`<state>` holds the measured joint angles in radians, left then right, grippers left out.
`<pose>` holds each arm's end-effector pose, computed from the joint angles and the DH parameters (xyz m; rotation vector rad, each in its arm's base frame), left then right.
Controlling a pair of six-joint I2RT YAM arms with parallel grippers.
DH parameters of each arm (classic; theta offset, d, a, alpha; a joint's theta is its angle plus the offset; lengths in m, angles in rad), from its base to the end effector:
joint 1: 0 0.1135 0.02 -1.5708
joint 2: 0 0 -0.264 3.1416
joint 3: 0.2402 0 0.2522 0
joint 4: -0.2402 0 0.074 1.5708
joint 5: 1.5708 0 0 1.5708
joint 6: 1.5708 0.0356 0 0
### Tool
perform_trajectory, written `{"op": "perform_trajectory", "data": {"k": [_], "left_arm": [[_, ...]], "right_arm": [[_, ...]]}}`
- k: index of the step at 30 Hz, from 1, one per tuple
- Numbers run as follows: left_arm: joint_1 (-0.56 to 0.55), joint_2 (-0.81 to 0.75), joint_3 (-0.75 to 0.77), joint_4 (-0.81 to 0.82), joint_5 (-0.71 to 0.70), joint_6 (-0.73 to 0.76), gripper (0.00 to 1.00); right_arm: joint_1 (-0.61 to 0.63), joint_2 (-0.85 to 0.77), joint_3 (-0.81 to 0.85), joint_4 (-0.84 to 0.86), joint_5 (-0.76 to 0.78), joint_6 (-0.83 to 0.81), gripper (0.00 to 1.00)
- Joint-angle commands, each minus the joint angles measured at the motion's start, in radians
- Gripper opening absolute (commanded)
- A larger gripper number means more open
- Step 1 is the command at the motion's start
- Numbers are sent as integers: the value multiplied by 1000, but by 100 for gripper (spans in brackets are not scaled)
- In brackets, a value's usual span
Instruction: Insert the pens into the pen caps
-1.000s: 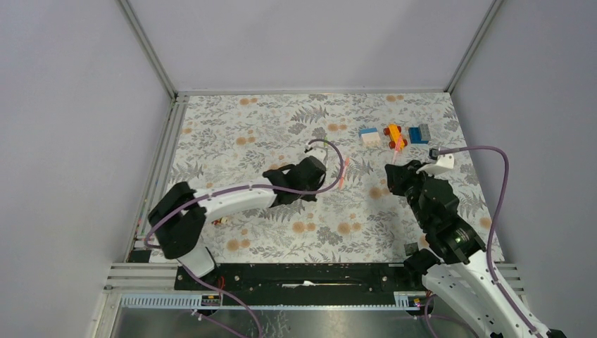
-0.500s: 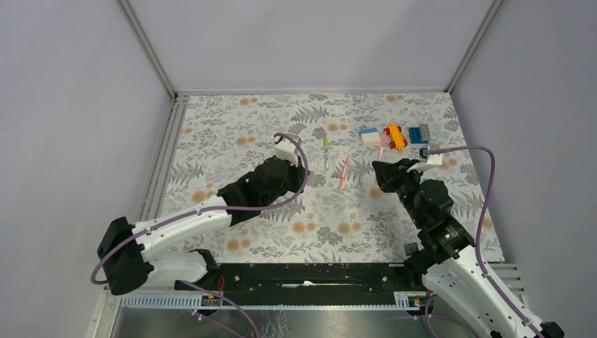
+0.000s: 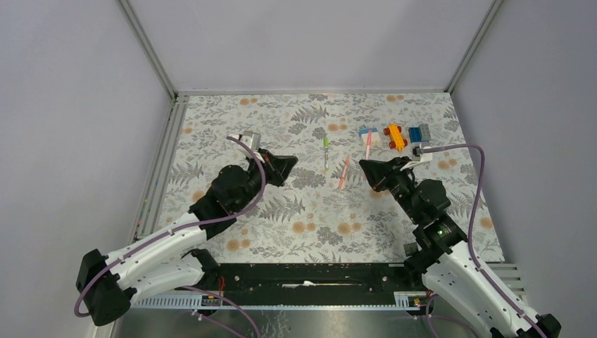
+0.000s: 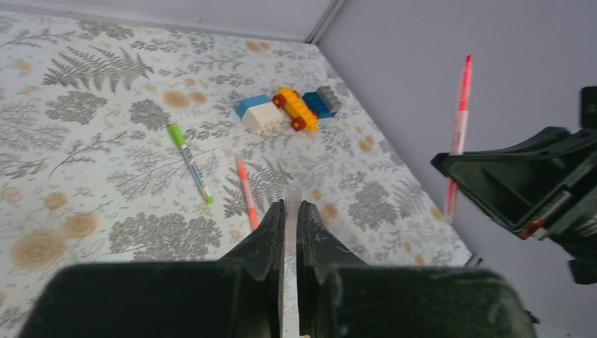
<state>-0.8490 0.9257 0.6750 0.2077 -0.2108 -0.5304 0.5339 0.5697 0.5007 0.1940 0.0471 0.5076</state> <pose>0.1524 -0.1618 0.3171 0.0984 1.6850 -0.8865 0.1342 0.0774 0.3125 0.0203 1.4981 0.8141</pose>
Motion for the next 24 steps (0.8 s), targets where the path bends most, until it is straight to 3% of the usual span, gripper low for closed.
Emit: {"op": "perform_trajectory", "data": {"k": [1,3,11,17,24], "left_arm": [[46,-37,-82,274,183,-92,0],[47,-60,-121,347,188,-128,0],[58,-102,-81,333,202,-181,0],[65,-119,-84,409,206,-250,0],[83,-91,-45,458,269,-293,0]], "right_arm": [[-3,34,-9,126,-90,38,0],[-3,53,-18,154,-115,55,0],[-2,167,-60,316,-308,164,0],[1,238,-82,475,-453,230,0],[42,245,-51,467,-509,178,0]]}}
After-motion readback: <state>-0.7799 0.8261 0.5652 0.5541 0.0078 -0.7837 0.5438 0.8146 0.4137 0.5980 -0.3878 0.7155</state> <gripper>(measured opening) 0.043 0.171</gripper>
